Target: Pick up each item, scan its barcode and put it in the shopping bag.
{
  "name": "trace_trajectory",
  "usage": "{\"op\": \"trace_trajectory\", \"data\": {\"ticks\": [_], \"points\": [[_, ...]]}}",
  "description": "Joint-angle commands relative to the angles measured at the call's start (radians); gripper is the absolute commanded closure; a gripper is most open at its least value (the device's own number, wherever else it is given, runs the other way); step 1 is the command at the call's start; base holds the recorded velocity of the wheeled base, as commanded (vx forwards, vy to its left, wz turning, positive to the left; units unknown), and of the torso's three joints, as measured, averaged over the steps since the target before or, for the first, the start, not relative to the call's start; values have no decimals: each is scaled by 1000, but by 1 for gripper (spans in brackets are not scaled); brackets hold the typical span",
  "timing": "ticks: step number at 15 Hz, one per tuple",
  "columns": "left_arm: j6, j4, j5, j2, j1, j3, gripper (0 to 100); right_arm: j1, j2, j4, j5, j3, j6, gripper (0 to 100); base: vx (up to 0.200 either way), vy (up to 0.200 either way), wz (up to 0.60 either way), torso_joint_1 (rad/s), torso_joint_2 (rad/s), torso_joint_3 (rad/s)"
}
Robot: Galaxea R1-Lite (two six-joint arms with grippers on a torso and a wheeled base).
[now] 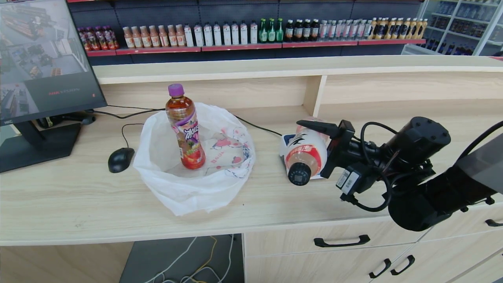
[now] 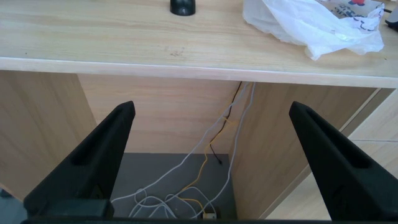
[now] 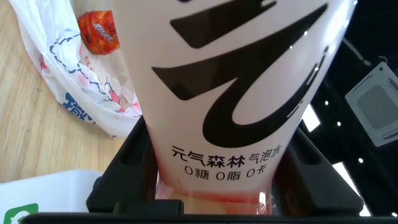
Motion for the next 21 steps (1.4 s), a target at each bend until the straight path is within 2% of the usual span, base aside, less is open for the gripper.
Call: {"op": "trace_trajectory", "data": {"ticks": [1,5,6,10,12,15,18,21], "points": [[-1,0,1,0,0,0,0,2,-49,-1,1,10,30,100,0,0,0,0,0,0],[1,0,1,0,0,0,0,19,-176,-1,-24,13,149,100,0,0,0,0,0,0],[1,0,1,0,0,0,0,31,-212,-1,-75,36,198,100,0,0,0,0,0,0],[2,0,1,0,0,0,0,149,-336,-1,-372,143,421,100,0,0,0,0,0,0],[-1,0,1,0,0,0,0,208,-373,-1,-576,203,605,100,0,0,0,0,0,0],[1,0,1,0,0,0,0,220,-361,-1,-710,228,795,100,0,0,0,0,0,0],[1,0,1,0,0,0,0,221,-339,-1,-875,291,1054,100,0,0,0,0,0,0],[1,0,1,0,0,0,0,232,-318,-1,-1017,344,1137,100,0,0,0,0,0,0]]}}
